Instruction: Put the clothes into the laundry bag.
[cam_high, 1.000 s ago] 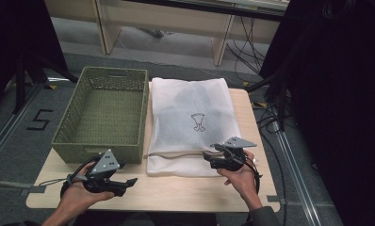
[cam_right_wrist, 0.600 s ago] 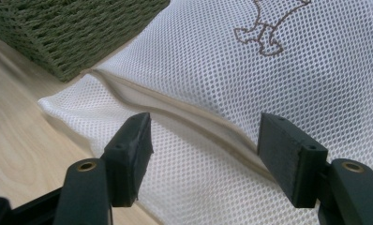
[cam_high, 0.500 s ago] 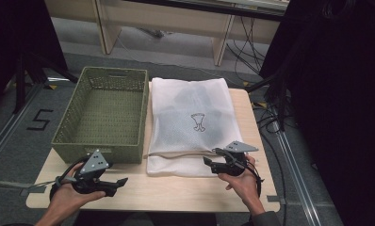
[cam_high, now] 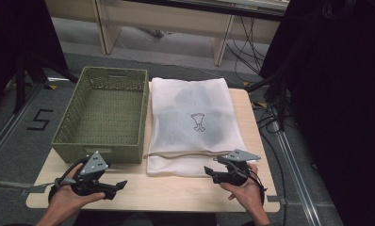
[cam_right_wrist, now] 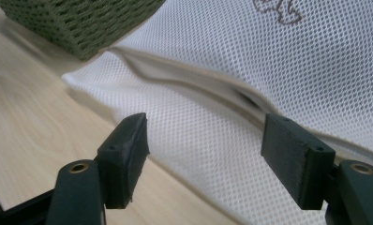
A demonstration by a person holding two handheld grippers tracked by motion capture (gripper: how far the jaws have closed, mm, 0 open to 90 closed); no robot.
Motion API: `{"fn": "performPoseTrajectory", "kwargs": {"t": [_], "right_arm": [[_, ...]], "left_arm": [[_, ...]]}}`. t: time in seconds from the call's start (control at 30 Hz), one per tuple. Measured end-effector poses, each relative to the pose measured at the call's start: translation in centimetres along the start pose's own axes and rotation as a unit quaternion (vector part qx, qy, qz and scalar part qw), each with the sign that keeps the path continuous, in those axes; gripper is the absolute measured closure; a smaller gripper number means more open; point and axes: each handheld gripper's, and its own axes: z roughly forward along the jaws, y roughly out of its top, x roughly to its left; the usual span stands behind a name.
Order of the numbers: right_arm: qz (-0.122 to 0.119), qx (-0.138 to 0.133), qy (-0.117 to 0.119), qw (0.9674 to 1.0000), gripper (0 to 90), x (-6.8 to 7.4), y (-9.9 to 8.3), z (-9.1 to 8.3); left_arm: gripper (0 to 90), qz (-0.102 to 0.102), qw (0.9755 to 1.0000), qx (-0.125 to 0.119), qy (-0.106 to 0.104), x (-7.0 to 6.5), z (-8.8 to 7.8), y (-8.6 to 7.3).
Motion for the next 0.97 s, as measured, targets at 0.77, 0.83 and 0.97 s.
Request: {"fn": "performPoseTrajectory", "kwargs": {"t": [0.77,0.83,0.97], "right_arm": [[0.0,0.032,-0.007,0.9995,30.0,0.5,-1.8,-1.2],[0.002,0.032,-0.007,0.9995,29.8,0.5,-1.8,-1.2],[-0.003,0.035,-0.006,0.9994,29.5,0.4,-1.9,-1.0]], "left_arm": [[18.1,0.007,0.9999,0.01,-0.007,-0.2,0.3,-0.1],[18.1,0.012,0.9998,0.013,-0.007,-0.1,0.3,-0.1],[18.1,0.014,0.9996,0.02,-0.013,-0.1,0.5,-0.1]]}}
